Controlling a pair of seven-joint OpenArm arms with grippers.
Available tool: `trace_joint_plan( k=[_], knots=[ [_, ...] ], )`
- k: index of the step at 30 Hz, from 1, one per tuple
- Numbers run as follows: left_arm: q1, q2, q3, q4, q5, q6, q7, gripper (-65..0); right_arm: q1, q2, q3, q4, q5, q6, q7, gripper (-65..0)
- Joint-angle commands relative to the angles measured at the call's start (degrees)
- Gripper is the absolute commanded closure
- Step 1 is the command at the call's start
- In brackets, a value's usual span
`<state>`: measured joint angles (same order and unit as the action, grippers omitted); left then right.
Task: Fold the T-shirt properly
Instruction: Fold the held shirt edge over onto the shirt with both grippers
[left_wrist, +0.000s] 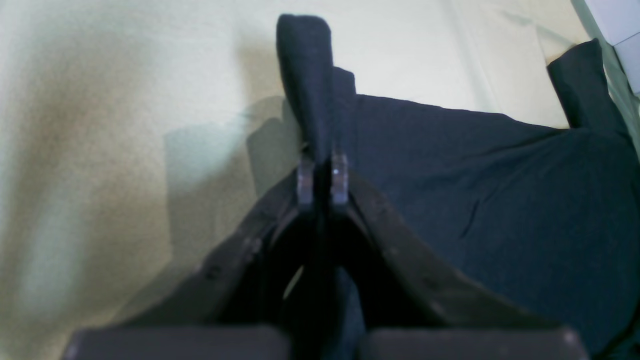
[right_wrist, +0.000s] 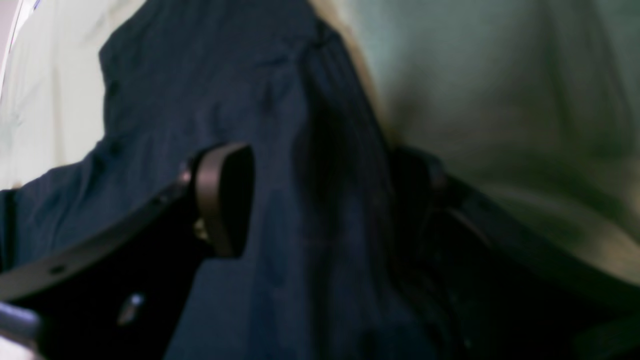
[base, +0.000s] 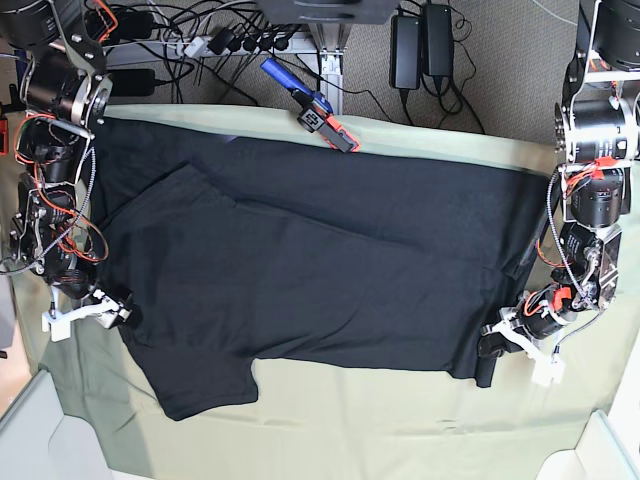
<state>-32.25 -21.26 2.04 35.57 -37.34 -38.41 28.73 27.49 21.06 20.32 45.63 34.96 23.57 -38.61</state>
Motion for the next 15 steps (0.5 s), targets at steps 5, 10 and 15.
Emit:
trace_joint_plan(
  k=[5,10,15],
  knots=[
    [-1.8,-0.7,-0.1,1.0,-1.0,-1.6,-1.0,0.0,1.4,-0.3,-3.3,0.9,3.2,2.7,-0.7,-43.3],
    [-1.8,-0.7,-0.1,1.0,-1.0,-1.6,-1.0,0.0,1.4,-0.3,-5.4,2.9,3.2,2.8,-0.9,-43.3],
    [-1.8,-0.7,-0.1,1.0,-1.0,-1.6,-1.0,0.0,1.4,-0.3,-5.5,4.2,3.0,2.8,-0.9,-43.2]
  ],
)
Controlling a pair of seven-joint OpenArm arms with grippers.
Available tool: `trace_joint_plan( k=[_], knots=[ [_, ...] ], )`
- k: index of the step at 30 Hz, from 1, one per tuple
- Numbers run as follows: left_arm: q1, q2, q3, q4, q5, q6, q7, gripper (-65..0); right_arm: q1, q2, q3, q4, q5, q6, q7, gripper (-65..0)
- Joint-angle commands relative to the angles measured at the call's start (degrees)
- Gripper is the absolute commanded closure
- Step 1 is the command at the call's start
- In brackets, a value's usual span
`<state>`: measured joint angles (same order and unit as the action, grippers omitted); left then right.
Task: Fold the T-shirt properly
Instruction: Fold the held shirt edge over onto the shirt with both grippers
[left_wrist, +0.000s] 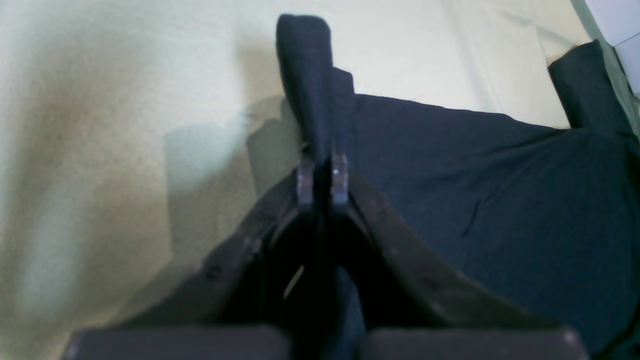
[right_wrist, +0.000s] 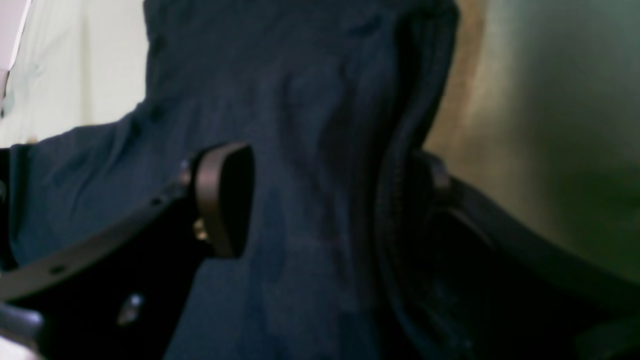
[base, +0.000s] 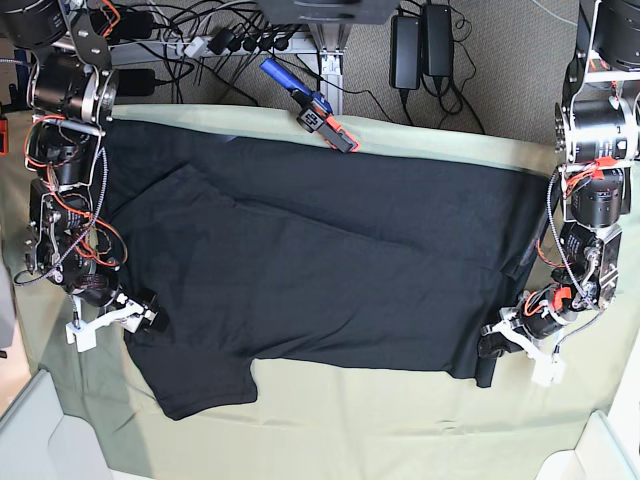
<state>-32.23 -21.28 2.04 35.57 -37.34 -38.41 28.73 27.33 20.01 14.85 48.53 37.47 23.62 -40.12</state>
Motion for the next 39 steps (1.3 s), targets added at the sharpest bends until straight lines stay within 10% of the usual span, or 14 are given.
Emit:
trace_joint_plan(
  k=[1,5,10,39],
  knots=[
    [-1.9,-0.7,-0.1,1.0,-1.0,-1.6,-1.0,0.0,1.5,0.8,0.0,1.3,0.4,2.8,0.7,-43.2],
    [-1.9,-0.7,-0.1,1.0,-0.9,-1.6,-0.9,0.0,1.5,0.9,0.0,1.3,-1.0,2.8,0.7,-38.0],
    [-1.9,-1.3,-0.1,1.0,-1.0,-1.6,-0.6,0.0,1.5,1.1,0.0,1.3,-2.6,2.7,1.5,0.0],
    [9.7,-13.3,-0.1,19.8,-27.9,-1.6,21.3,0.0,-15.3,8.6,0.2,28.3,5.2,2.8,-9.5,0.0]
  ],
)
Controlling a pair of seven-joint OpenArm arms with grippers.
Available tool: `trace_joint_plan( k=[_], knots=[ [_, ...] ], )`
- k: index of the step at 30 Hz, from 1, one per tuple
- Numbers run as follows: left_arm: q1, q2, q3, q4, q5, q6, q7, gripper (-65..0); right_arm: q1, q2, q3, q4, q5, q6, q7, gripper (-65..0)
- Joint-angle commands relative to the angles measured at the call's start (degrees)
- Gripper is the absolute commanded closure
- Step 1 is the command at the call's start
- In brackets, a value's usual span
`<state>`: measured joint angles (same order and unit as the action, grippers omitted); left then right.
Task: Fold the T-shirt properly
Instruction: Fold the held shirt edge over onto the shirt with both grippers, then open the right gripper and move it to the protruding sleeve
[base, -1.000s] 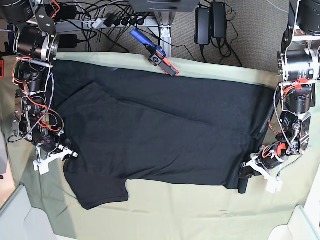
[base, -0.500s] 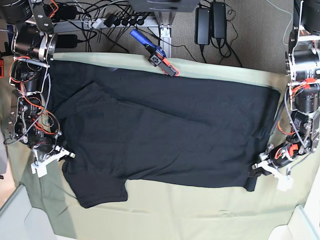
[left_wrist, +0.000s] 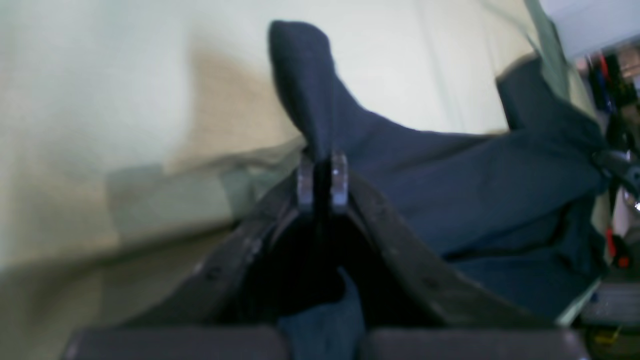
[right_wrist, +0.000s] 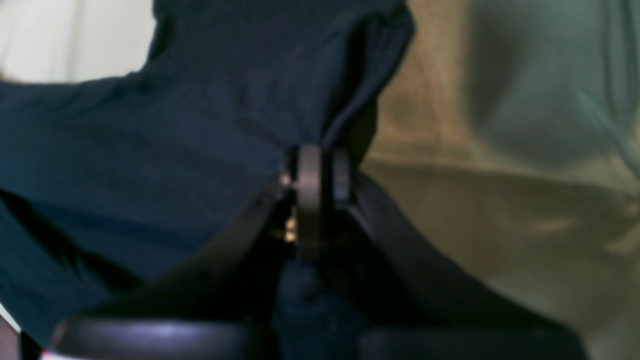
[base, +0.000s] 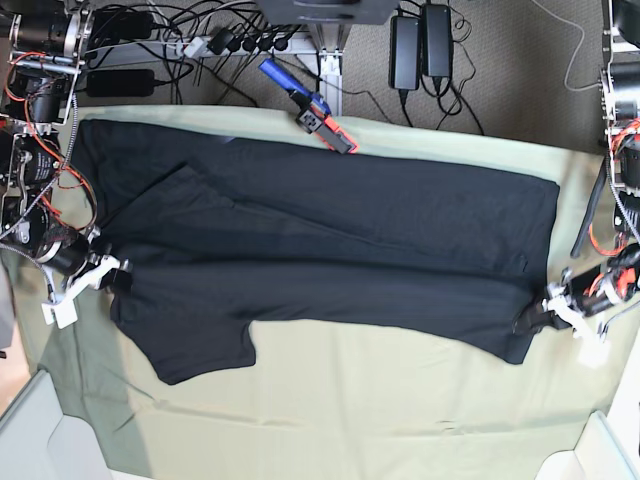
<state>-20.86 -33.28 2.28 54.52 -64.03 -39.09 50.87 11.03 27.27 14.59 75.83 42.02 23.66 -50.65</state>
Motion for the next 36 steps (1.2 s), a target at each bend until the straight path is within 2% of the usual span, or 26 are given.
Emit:
trace_joint_plan(
  k=[1,12,24,27,29,30,36],
  knots=[
    [-0.4,-1.8,-0.4,2.5,-1.4,-0.9,-0.9,0.0,0.0,1.6,0.5,1.8,0.7,2.7,1.0,0.0],
    [5.7,-2.8,-0.4,5.2,-1.3,-0.9,-0.8,0.0,-6.8,2.4,2.7,6.7,0.5,2.7,0.7,0.0],
    [6.9,-2.8,-0.4,5.2,-2.0,-0.9,-0.5,0.0,-8.1,2.4,3.3,5.6,-1.3,2.7,0.6,-1.0],
    [6.9,-2.8,-0.4,5.2,-2.0,-0.9,-0.5,0.0,-8.0,2.4,3.3,5.6,-3.0,2.7,0.7,-25.8],
    [6.9,-2.8,-0.4,5.2,-2.0,-0.9,-0.4,0.0,-8.0,2.4,3.3,5.6,-3.5,2.7,0.7,-37.0],
    [6.9,-2.8,-0.4,5.2,-2.0,-0.9,-0.5,0.0,-8.0,2.4,3.3,5.6,-3.5,2.7,0.7,-39.2],
    [6.9,-2.8,-0.4,5.2,-2.0,-0.9,-0.4,0.0,-7.6,2.4,5.8,6.1,-3.4,2.6,1.1,-39.5]
  ],
)
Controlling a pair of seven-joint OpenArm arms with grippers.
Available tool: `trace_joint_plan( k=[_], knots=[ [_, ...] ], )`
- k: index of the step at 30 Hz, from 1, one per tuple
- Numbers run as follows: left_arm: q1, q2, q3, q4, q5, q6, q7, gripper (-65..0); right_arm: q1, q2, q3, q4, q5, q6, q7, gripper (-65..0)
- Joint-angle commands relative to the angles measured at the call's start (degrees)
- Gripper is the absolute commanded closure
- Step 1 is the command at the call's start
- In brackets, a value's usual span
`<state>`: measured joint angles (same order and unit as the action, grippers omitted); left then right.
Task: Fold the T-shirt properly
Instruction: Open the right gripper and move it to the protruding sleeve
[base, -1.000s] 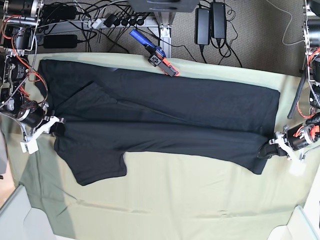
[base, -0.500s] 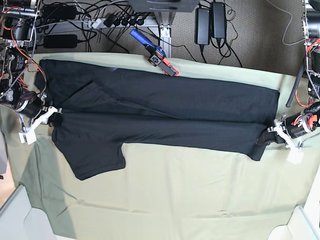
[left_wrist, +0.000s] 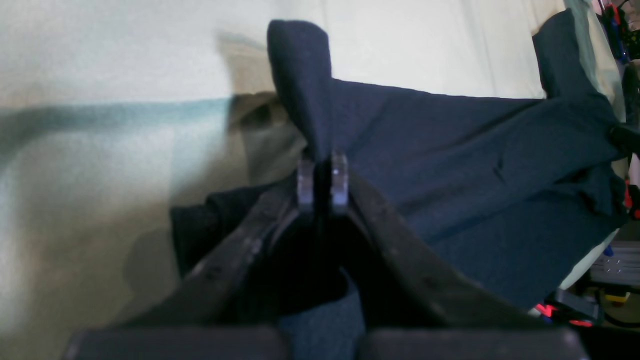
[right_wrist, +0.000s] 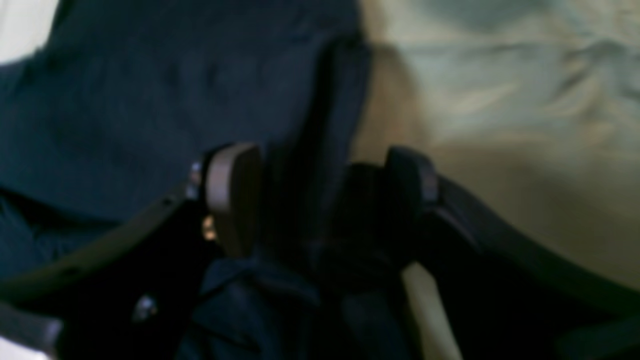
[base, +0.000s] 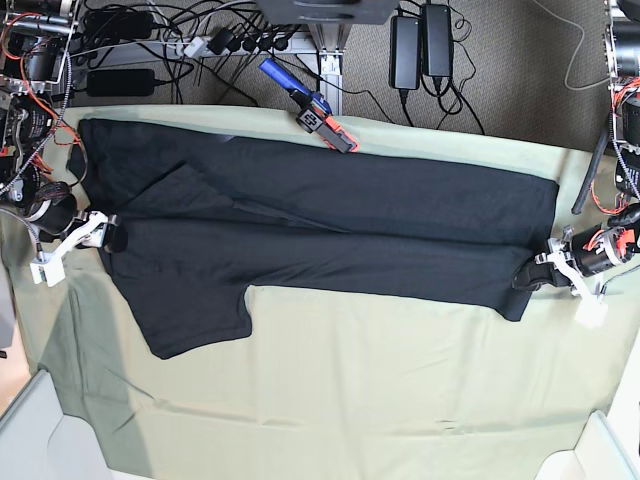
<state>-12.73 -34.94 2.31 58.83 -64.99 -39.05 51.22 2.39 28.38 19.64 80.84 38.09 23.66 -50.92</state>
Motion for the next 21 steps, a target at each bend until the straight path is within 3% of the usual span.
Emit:
trace_joint_plan(
  k=[1,7,12,21],
  knots=[
    [-1.2,-1.1,-0.4,0.9,-1.0,-1.0,-0.8,0.0,1.1,1.3,1.8,1.5,1.1,2.6,1.4,-39.5],
    [-1.2,-1.1,-0.4,0.9,-1.9,-1.0,-0.8,0.0,1.7,1.3,9.0,4.4,2.0,2.6,1.4,-39.5],
    [-1.2,-1.1,-0.4,0.9,-2.1,-1.0,-0.6,0.0,6.7,0.7,9.0,2.4,0.9,2.6,4.7,-39.5],
    [-1.2,-1.1,-0.4,0.9,-2.1,-1.0,-0.3,0.0,22.3,-2.8,4.0,-19.4,-5.4,2.7,12.2,-39.5]
  ],
)
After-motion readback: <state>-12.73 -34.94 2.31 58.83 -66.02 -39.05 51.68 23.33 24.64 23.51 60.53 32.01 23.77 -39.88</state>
